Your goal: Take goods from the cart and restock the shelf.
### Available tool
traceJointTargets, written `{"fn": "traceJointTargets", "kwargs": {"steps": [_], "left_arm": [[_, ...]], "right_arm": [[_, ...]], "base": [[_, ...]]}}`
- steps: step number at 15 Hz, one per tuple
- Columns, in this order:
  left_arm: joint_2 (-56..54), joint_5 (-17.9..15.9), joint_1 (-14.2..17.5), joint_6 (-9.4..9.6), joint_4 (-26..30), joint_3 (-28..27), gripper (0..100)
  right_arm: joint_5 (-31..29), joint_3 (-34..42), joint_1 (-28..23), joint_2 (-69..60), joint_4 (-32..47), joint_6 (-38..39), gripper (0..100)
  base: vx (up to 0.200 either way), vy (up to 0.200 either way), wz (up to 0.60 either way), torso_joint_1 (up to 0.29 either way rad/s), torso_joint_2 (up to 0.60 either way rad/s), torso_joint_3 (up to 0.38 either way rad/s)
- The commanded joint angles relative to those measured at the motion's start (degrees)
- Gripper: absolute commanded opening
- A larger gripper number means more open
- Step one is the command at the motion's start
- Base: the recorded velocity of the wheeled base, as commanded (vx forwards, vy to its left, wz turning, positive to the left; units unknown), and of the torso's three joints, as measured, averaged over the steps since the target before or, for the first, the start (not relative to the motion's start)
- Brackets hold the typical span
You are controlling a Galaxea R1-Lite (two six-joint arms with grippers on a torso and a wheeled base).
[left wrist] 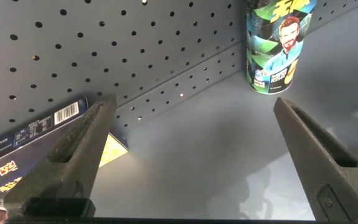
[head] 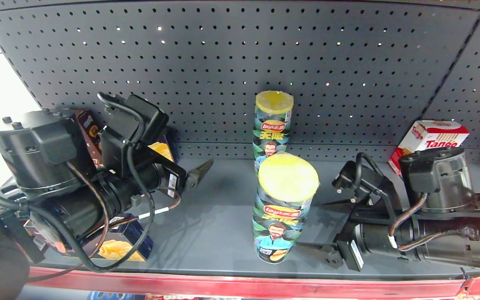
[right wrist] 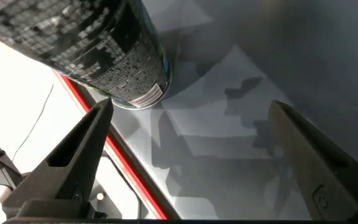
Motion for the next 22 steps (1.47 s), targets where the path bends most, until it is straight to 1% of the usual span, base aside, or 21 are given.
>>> {"fn": "traceJointTargets", "kwargs": {"steps": [1,5,7,8,9,10,11,13,14,16,20,22], "left_arm": [[0.1,0.0,0.0,-0.01,0.0,0.0,100],[0.0,0.1,0.0,-0.01,0.0,0.2,100],[-0.7,0.1,0.4,-0.01,0.0,0.7,100],[-1.0,0.1,0.8,-0.01,0.0,0.8,100],[-1.9,0.1,1.1,-0.1,0.0,1.0,100],[-2.7,0.1,1.6,-0.1,0.1,1.4,100],[-3.0,0.1,1.8,-0.1,0.1,1.6,100],[-4.9,0.1,1.8,-0.1,0.1,3.3,100],[-5.8,0.1,1.8,-0.19,0.2,4.2,100],[-7.2,0.1,1.8,-0.19,0.2,5.5,100],[-8.5,0.1,1.8,-0.19,0.6,6.0,100],[-8.6,0.1,1.8,-0.19,0.7,6.0,100]], "right_arm": [[0.0,0.0,0.1,0.3,0.0,0.0,100],[-1.0,0.5,-1.2,-2.8,0.0,0.2,100],[-0.9,0.7,-8.9,-9.6,0.0,0.3,100],[-0.9,0.7,-11.3,-11.7,0.0,0.4,100],[-0.8,0.7,-17.1,-16.7,0.0,0.6,100],[-0.8,0.9,-21.2,-20.5,0.0,0.7,100],[-0.8,1.0,-22.6,-22.0,0.0,0.7,100],[-1.0,3.4,-29.2,-31.7,-0.1,0.8,100],[-1.7,5.4,-31.1,-36.7,0.0,0.7,100],[-2.4,11.9,-31.6,-46.0,0.7,0.6,100],[-2.8,30.1,-31.7,-64.1,0.8,0.8,100],[-2.8,38.1,-31.8,-70.6,0.8,3.2,100]], "base": [[0.0,0.0,0.0,0.0,0.0,0.0],[0.0,0.0,0.0,0.0,0.0,0.0],[0.0,0.0,0.0,0.0,0.0,0.0],[0.0,0.0,0.0,0.0,0.0,0.0],[0.0,0.0,0.0,0.0,0.0,0.0],[0.0,0.0,0.0,0.0,0.0,0.0],[0.0,0.0,0.0,0.0,0.0,0.0],[0.0,0.0,0.0,0.0,0.0,0.0],[0.0,0.0,0.0,0.0,0.0,0.0],[0.0,0.0,0.0,0.0,0.0,0.0],[0.0,0.0,0.0,0.0,0.0,0.0],[0.0,0.0,0.0,0.0,0.0,0.0]]}}
